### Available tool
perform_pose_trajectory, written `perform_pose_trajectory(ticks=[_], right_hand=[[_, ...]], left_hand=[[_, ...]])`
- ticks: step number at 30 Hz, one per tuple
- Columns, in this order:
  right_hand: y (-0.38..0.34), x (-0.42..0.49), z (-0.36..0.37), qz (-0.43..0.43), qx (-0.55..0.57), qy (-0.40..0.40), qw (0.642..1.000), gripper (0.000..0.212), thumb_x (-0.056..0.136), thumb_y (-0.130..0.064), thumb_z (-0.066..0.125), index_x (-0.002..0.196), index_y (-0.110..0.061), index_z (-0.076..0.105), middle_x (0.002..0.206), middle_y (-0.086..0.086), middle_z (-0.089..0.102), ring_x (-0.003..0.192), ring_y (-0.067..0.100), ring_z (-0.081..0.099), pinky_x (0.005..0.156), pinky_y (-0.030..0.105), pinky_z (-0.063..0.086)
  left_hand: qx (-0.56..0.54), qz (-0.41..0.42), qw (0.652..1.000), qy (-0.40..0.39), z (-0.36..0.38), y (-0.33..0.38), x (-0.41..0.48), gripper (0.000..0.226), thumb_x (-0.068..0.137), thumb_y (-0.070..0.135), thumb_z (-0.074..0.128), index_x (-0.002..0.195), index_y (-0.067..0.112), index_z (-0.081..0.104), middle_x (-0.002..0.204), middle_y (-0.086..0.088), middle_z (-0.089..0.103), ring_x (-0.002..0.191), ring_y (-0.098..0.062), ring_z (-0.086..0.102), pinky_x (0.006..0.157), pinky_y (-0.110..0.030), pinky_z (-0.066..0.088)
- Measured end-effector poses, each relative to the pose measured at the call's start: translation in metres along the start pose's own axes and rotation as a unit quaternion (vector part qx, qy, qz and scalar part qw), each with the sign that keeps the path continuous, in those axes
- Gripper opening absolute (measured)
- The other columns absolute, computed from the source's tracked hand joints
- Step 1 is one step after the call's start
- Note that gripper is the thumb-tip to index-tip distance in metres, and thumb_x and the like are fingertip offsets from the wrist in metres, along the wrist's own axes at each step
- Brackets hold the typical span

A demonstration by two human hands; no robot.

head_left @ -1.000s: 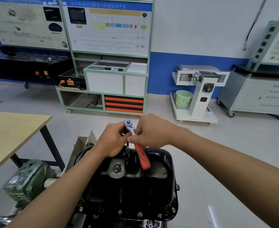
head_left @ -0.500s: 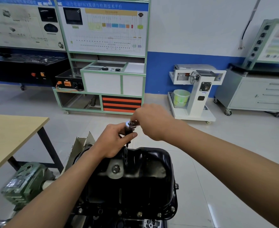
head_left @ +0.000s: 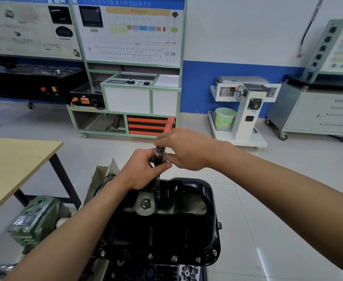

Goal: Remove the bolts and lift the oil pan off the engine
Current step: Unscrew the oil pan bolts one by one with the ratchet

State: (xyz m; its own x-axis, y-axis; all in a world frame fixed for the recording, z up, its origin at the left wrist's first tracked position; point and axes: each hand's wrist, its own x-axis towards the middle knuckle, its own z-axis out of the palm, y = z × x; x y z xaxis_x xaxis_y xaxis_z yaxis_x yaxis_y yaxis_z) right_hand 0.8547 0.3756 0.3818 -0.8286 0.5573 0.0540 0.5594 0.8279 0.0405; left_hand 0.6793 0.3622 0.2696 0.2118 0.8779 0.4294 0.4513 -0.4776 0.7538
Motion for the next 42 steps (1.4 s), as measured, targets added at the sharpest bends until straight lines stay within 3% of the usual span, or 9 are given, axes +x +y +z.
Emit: perform_pose_trajectory(ticks=[4, 7, 10, 17, 26, 30, 33, 35, 42], right_hand=[[-0.004, 0.002, -0.006, 0.038, -0.044, -0.012, 0.998, 0.024, 0.097, -0.038, 0.055, 0.106, -0.018, 0.066, 0.100, 0.003, 0.063, 0.097, 0.028, 0.059, 0.078, 0.043, 0.051], [-0.008, 0.005, -0.005, 0.067, -0.061, 0.014, 0.996, 0.031, 0.094, -0.047, 0.056, 0.078, -0.020, 0.054, 0.076, -0.003, 0.046, 0.085, 0.028, 0.057, 0.060, 0.035, 0.039], [-0.014, 0.007, 0.000, 0.123, 0.003, 0.034, 0.992, 0.045, 0.090, -0.049, 0.060, 0.062, -0.022, 0.038, 0.068, -0.002, 0.040, 0.071, 0.026, 0.050, 0.051, 0.030, 0.024], [-0.019, 0.010, 0.003, 0.208, 0.119, 0.028, 0.971, 0.052, 0.086, -0.046, 0.066, 0.054, -0.015, 0.039, 0.054, 0.001, 0.041, 0.049, 0.019, 0.041, 0.048, 0.029, 0.027], [-0.022, 0.007, -0.007, 0.169, -0.001, 0.007, 0.986, 0.044, 0.095, -0.037, 0.061, 0.065, -0.021, 0.034, 0.069, 0.000, 0.039, 0.057, 0.015, 0.039, 0.049, 0.031, 0.026], [-0.015, 0.004, -0.006, 0.157, -0.050, -0.007, 0.986, 0.040, 0.097, -0.042, 0.057, 0.067, -0.022, 0.038, 0.073, -0.001, 0.038, 0.062, 0.018, 0.042, 0.052, 0.031, 0.029], [-0.008, 0.001, -0.007, 0.140, -0.043, -0.034, 0.989, 0.026, 0.099, -0.041, 0.055, 0.096, -0.016, 0.061, 0.091, 0.004, 0.052, 0.082, 0.027, 0.056, 0.069, 0.037, 0.050], [-0.004, 0.000, -0.009, 0.112, -0.035, -0.058, 0.991, 0.026, 0.100, -0.039, 0.055, 0.115, -0.019, 0.064, 0.108, 0.006, 0.059, 0.098, 0.029, 0.058, 0.084, 0.045, 0.052], [0.002, 0.006, -0.015, 0.027, 0.020, -0.099, 0.994, 0.010, 0.101, -0.025, 0.056, 0.107, -0.018, 0.061, 0.110, 0.004, 0.062, 0.101, 0.029, 0.060, 0.091, 0.049, 0.049]], left_hand=[[-0.018, -0.006, 1.000, 0.011, 0.001, 0.000, -0.001, 0.019, 0.080, 0.044, 0.073, 0.079, 0.025, 0.069, 0.067, 0.007, 0.068, 0.059, -0.003, 0.057, 0.061, -0.012, 0.042], [-0.022, -0.002, 1.000, 0.014, 0.001, 0.001, -0.001, 0.014, 0.079, 0.046, 0.073, 0.073, 0.034, 0.067, 0.065, 0.008, 0.065, 0.059, -0.002, 0.055, 0.062, -0.013, 0.042], [-0.026, 0.000, 1.000, 0.016, 0.002, 0.002, -0.001, 0.017, 0.078, 0.043, 0.072, 0.065, 0.041, 0.061, 0.059, 0.016, 0.054, 0.057, -0.002, 0.044, 0.059, -0.013, 0.037], [-0.034, 0.002, 0.999, 0.011, 0.001, -0.002, -0.001, 0.019, 0.080, 0.041, 0.071, 0.072, 0.025, 0.065, 0.067, -0.008, 0.062, 0.062, -0.010, 0.049, 0.059, -0.024, 0.042], [-0.016, -0.007, 1.000, 0.009, 0.001, -0.002, 0.000, 0.010, 0.083, 0.040, 0.073, 0.075, 0.037, 0.067, 0.070, 0.010, 0.065, 0.068, -0.010, 0.064, 0.068, -0.018, 0.048], [-0.010, -0.020, 1.000, 0.001, 0.000, -0.004, 0.000, 0.009, 0.085, 0.028, 0.077, 0.086, 0.022, 0.071, 0.076, 0.007, 0.071, 0.077, -0.010, 0.071, 0.073, -0.020, 0.052], [-0.010, -0.030, 0.999, -0.008, -0.001, -0.001, 0.000, 0.008, 0.088, 0.019, 0.079, 0.094, 0.020, 0.073, 0.079, 0.007, 0.074, 0.080, -0.009, 0.073, 0.073, -0.016, 0.052], [-0.009, -0.039, 0.999, -0.010, -0.001, 0.000, 0.000, 0.010, 0.089, 0.016, 0.079, 0.098, 0.018, 0.075, 0.080, 0.008, 0.075, 0.081, -0.007, 0.073, 0.073, -0.015, 0.052], [0.008, -0.044, 0.999, -0.007, -0.002, 0.002, -0.001, 0.017, 0.090, 0.018, 0.078, 0.081, 0.030, 0.071, 0.075, 0.017, 0.072, 0.068, 0.003, 0.066, 0.067, -0.007, 0.045]])
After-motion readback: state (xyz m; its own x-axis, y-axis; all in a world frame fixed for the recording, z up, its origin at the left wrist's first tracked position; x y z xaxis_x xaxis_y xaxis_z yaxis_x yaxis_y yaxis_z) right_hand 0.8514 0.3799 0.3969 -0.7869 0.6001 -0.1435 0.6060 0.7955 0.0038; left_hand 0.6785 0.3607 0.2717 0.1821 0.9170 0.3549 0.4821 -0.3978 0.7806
